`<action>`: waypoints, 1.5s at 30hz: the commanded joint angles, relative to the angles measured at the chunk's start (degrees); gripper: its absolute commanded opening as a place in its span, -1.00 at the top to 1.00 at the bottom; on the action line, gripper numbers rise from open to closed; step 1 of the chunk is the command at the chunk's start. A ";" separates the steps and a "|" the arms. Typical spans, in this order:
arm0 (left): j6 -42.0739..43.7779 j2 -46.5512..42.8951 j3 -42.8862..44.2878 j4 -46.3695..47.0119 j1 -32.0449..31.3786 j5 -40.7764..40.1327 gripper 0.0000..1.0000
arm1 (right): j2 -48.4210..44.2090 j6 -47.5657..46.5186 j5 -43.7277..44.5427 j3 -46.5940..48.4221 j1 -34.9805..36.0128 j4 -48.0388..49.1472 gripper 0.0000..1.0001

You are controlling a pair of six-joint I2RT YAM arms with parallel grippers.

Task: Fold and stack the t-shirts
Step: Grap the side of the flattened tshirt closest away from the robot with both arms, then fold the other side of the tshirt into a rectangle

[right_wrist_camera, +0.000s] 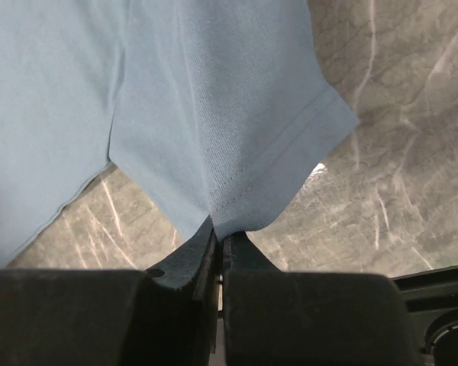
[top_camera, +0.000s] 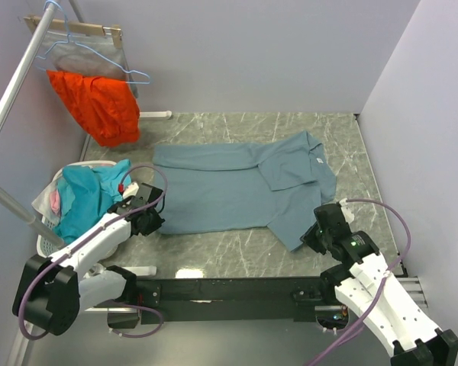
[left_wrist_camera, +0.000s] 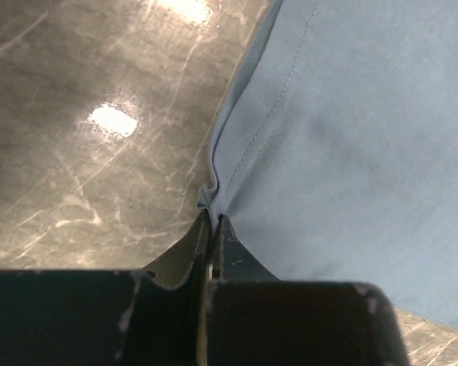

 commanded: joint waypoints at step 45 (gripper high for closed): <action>10.30 35.35 36.14 3.52 9.34 -10.69 -0.99 | 65.04 -25.41 12.81 49.91 -16.74 17.98 -0.31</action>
